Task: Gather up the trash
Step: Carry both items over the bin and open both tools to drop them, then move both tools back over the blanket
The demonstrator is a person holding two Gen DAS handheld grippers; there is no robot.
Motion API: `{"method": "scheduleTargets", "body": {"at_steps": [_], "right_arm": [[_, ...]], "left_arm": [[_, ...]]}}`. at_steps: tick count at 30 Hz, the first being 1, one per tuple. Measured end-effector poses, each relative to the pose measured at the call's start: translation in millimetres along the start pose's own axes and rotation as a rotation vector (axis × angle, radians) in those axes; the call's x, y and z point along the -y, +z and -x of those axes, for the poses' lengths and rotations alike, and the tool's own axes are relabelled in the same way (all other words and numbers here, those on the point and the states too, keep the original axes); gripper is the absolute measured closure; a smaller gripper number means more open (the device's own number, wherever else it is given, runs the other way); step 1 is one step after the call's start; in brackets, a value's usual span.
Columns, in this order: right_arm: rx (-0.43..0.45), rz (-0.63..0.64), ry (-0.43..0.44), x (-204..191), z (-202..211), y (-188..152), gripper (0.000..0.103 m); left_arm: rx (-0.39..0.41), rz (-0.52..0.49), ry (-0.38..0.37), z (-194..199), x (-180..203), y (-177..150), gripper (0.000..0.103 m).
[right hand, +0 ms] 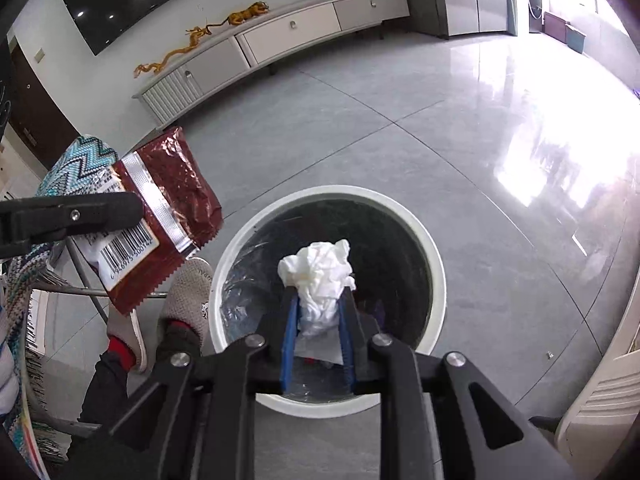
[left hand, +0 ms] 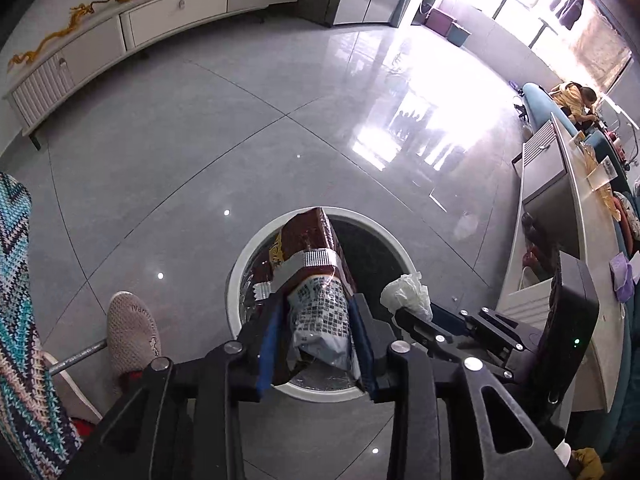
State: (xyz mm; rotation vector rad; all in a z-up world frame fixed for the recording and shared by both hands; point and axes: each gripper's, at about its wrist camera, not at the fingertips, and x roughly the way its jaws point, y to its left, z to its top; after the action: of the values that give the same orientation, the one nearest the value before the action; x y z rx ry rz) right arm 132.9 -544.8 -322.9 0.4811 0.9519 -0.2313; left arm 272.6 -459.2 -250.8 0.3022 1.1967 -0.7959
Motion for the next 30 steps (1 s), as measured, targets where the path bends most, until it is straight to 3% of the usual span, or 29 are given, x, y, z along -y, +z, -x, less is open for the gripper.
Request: {"method": "scheduleTargets", "body": {"at_steps": [2, 5, 9, 17, 24, 30], "right_arm": [[-0.017, -0.01, -0.01, 5, -11, -1, 0.078], [-0.041, -0.009, -0.029, 7, -22, -1, 0.075], [-0.051, -0.016, -0.045, 9, -29, -1, 0.057], [-0.033, -0.013, -0.048, 3, -15, 2, 0.056], [0.072, 0.011, -0.055, -3, 52, 11, 0.056], [0.212, 0.033, -0.042, -23, 132, 16, 0.054]], "left_arm": [[-0.007, 0.016, 0.007, -6, -1, 3, 0.052], [-0.008, 0.033, -0.001, -9, -7, 4, 0.052], [0.013, 0.053, -0.029, 1, -8, 3, 0.052], [0.133, 0.06, -0.053, 51, -7, -11, 0.052], [0.313, 0.001, -0.004, 128, 10, -39, 0.052], [0.363, -0.036, 0.053, 189, 15, -72, 0.051]]}}
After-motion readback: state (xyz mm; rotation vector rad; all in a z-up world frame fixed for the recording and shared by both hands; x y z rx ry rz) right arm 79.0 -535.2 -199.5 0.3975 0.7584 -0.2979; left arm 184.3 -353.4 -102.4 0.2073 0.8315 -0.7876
